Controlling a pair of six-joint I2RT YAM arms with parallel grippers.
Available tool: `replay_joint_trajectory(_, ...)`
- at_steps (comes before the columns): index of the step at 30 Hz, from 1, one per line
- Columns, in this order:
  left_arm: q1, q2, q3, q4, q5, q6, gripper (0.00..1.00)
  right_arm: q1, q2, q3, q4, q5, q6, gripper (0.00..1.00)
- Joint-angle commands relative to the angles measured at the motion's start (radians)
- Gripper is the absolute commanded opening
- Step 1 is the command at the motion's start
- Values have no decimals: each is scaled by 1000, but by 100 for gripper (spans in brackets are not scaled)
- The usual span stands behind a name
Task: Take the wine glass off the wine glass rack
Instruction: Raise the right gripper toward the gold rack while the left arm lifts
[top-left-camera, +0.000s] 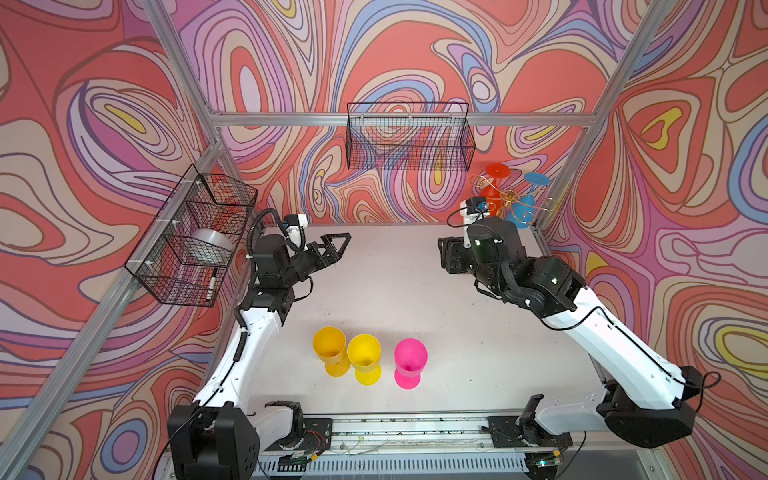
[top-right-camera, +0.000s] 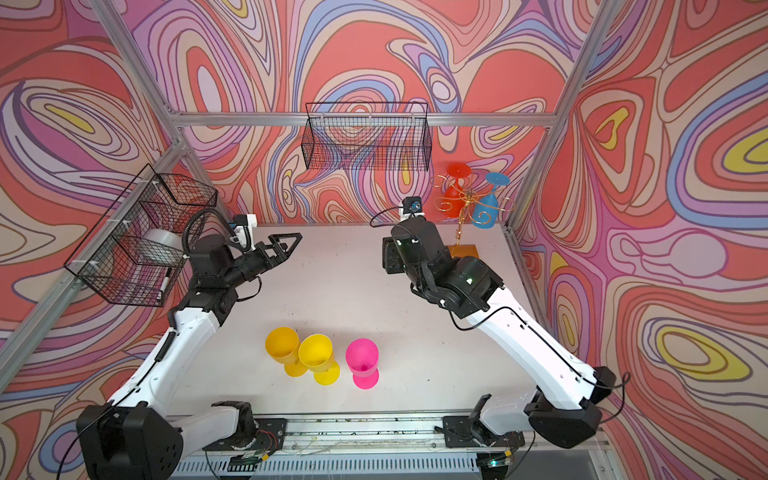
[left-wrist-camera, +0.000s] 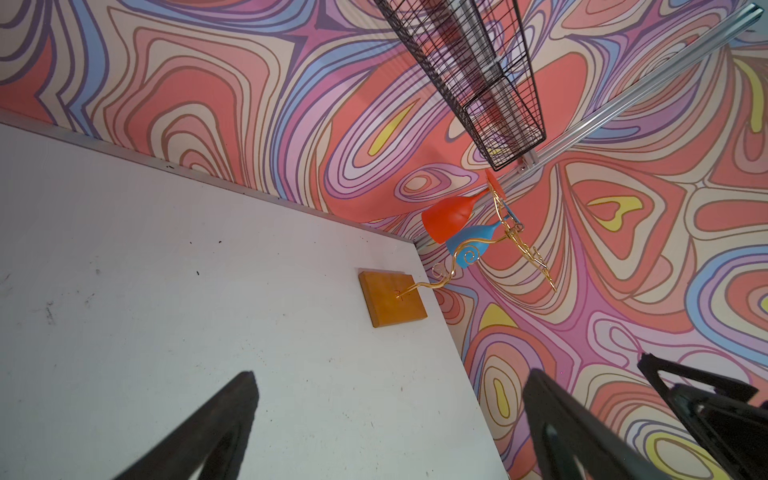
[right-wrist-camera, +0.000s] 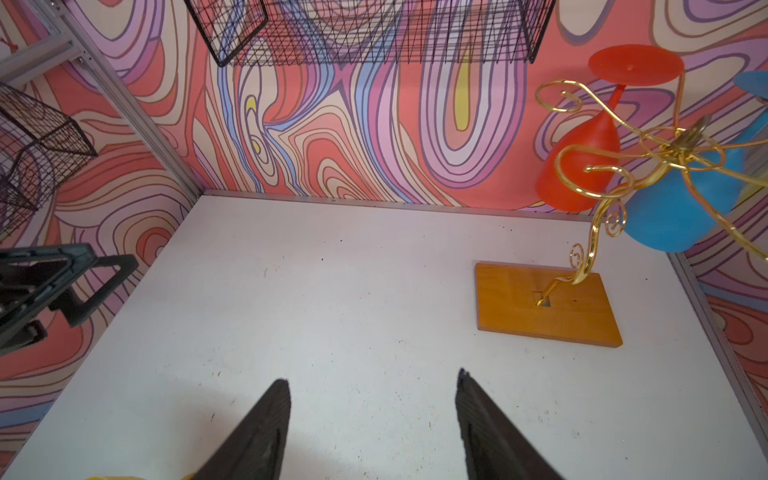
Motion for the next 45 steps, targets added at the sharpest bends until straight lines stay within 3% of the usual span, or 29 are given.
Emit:
replay_joint_trajectory(1,-20,-35,-24,36,-5,43,100,-50,8,34,68,-50,-13,66)
replay_joint_trajectory(6,-55,-73,-38,74,7,83,100,-188,23,50,141,-142,31,66)
replay_joint_trajectory(21,-145,-167,-77,150,33,192,100,-763,94,138,230,-510,269,66)
replay_joint_trajectory(28,-214,-184,-63,87,29,299,100,-992,188,180,262,-700,376,64)
replay_joint_trajectory(32,-247,-185,-49,39,18,360,100,-1083,272,237,255,-824,419,62)
replay_joint_trajectory(45,-350,-161,-24,-76,-21,509,100,-1208,472,374,241,-998,448,57)
